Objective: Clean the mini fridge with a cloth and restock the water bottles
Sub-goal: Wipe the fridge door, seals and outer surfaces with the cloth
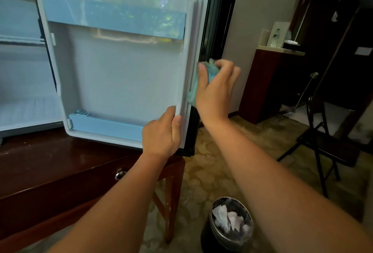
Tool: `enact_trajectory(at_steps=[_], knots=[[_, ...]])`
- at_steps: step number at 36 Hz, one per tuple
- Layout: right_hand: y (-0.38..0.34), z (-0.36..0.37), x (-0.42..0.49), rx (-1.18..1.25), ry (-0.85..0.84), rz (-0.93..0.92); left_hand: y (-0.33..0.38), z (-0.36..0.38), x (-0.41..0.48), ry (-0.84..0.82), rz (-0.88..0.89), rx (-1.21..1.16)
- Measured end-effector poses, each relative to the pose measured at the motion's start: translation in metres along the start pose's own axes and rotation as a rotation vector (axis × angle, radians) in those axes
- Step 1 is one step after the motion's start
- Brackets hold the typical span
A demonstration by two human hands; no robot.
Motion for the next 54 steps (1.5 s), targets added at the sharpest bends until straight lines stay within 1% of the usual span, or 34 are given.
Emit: enact_trajectory(at_steps=[6, 9, 13, 16, 19, 21, 23, 31, 33, 36, 39, 42, 44, 47, 51, 54], knots=[[0.034, 0.001, -0.068, -0.120, -0.183, 0.016, 0.001, 0.000, 0.000, -0.005, 0.011, -0.009], [0.038, -0.002, -0.072, -0.155, -0.226, -0.032, 0.001, -0.002, -0.001, -0.008, 0.006, 0.004], [0.020, -0.005, -0.040, -0.137, -0.201, -0.086, 0.001, -0.004, -0.001, -0.012, 0.013, 0.007], [-0.001, -0.008, -0.001, -0.086, -0.095, -0.087, 0.001, -0.002, -0.002, -0.003, 0.004, 0.020], [-0.022, -0.009, 0.038, -0.011, 0.011, -0.031, 0.001, -0.003, -0.003, -0.006, -0.011, 0.016], [-0.029, -0.009, 0.048, 0.035, 0.053, -0.018, 0.001, -0.003, -0.003, -0.010, -0.016, 0.015], [-0.026, -0.008, 0.040, 0.032, 0.045, -0.015, 0.001, -0.002, -0.002, -0.014, -0.020, 0.007], [0.025, -0.003, -0.059, -0.133, -0.203, 0.023, 0.000, 0.003, 0.000, -0.003, -0.007, 0.009], [0.031, -0.003, -0.069, -0.162, -0.238, 0.041, 0.001, 0.003, 0.000, 0.002, 0.006, 0.009], [0.026, -0.005, -0.059, -0.155, -0.226, 0.028, 0.002, 0.003, 0.001, -0.003, 0.013, 0.011], [0.015, -0.005, -0.032, -0.074, -0.152, 0.017, 0.000, 0.006, 0.003, 0.024, 0.023, 0.043], [0.005, -0.002, -0.010, 0.007, -0.061, 0.044, -0.003, 0.008, 0.003, 0.042, 0.035, 0.056], [0.007, 0.002, -0.010, 0.029, -0.053, 0.054, -0.004, 0.010, 0.004, 0.032, 0.028, 0.047], [0.023, 0.010, -0.029, -0.018, -0.125, 0.060, -0.002, 0.015, 0.008, 0.013, 0.021, 0.033], [0.055, 0.024, -0.061, -0.122, -0.252, 0.124, -0.007, 0.028, 0.017, -0.001, -0.026, 0.042], [0.073, 0.036, -0.064, -0.132, -0.319, 0.169, -0.014, 0.039, 0.025, -0.004, -0.053, 0.060]])
Point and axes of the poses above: each hand's wrist, its own x-axis towards the middle knuckle, its own z-axis out of the palm, y = z × x, the point moved 3 cm from there along x, towards the middle knuckle, and after that the axes turned 10 degrees about -x, right-handed, at the moved point
